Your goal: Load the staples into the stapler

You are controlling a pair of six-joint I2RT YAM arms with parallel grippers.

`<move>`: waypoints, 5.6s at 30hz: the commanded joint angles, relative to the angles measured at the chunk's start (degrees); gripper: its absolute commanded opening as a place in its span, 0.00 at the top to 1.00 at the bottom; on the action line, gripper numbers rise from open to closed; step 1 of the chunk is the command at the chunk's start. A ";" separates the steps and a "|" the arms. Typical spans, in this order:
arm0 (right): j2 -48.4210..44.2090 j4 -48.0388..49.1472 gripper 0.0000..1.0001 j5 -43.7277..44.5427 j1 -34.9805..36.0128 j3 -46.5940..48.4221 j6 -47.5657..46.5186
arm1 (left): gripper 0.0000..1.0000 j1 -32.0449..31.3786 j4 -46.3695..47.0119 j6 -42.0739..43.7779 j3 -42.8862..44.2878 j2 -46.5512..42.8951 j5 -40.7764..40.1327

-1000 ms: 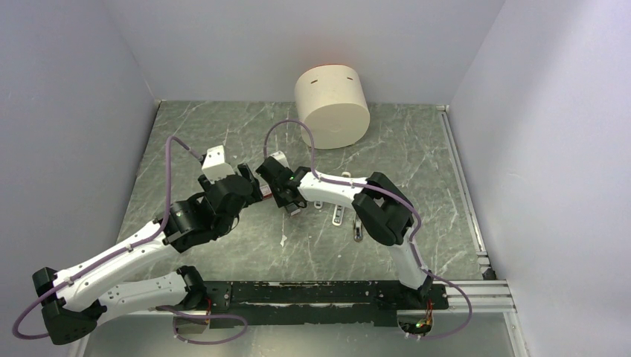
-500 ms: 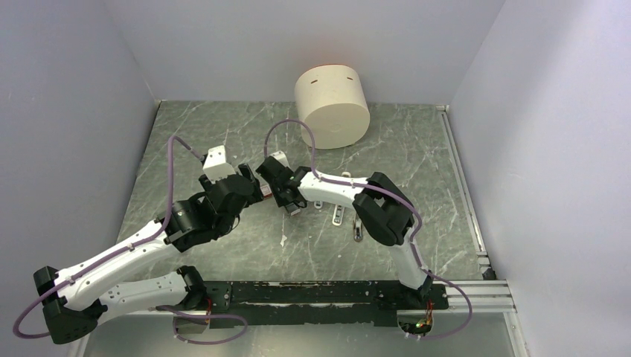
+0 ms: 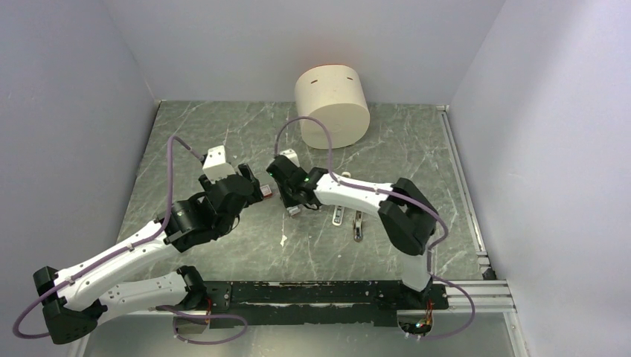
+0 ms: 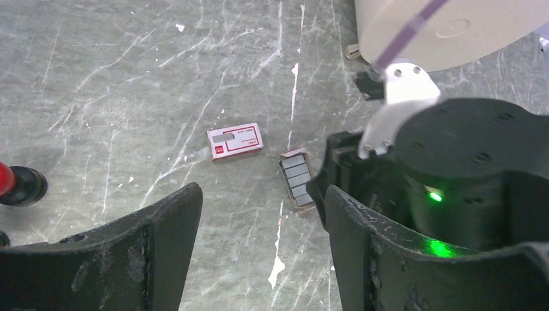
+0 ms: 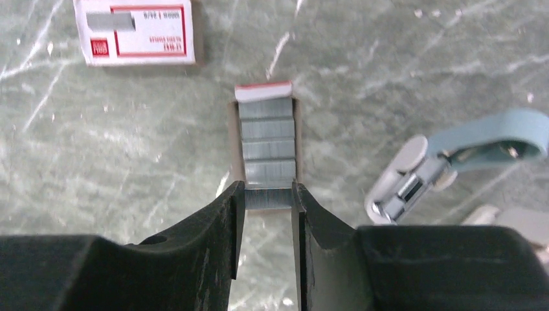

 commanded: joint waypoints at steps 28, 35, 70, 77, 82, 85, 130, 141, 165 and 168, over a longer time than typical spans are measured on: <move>-16.36 -2.00 0.46 -7.65 3.82 -25.55 -0.01 | 0.26 0.36 -0.05 -0.83 -0.07 -0.44 -0.23; -17.49 -5.39 0.36 0.97 3.84 -21.96 12.91 | 0.26 0.34 0.10 -0.70 -0.11 -0.53 -0.40; -15.39 -9.94 0.67 -5.80 4.88 -26.20 19.77 | 0.26 0.36 1.17 -0.87 -0.87 -0.25 0.42; -16.64 -6.32 0.68 -6.67 4.83 -27.01 18.03 | 0.26 0.36 1.20 -0.82 -0.99 -0.14 0.52; -16.26 -5.40 0.71 -6.10 4.84 -27.01 15.47 | 0.26 0.35 1.22 -0.84 -1.07 -0.24 0.36; -16.23 -4.63 0.68 -5.47 4.83 -27.35 14.25 | 0.26 0.36 1.42 -0.83 -1.31 -0.42 0.39; -38.26 -7.45 0.79 1.44 -13.59 -35.33 8.66 | 0.26 0.36 3.87 0.70 -0.04 2.30 3.02; -38.84 -4.22 0.79 -1.21 -16.97 -39.82 7.66 | 0.26 0.34 3.79 0.54 0.51 3.19 3.36; -36.80 -4.49 0.79 -1.57 -16.95 -40.39 6.72 | 0.26 0.36 3.19 0.16 0.24 2.84 3.17; -36.93 -5.06 0.79 -1.55 -16.98 -40.24 6.81 | 0.26 0.35 3.39 0.10 0.08 2.63 3.17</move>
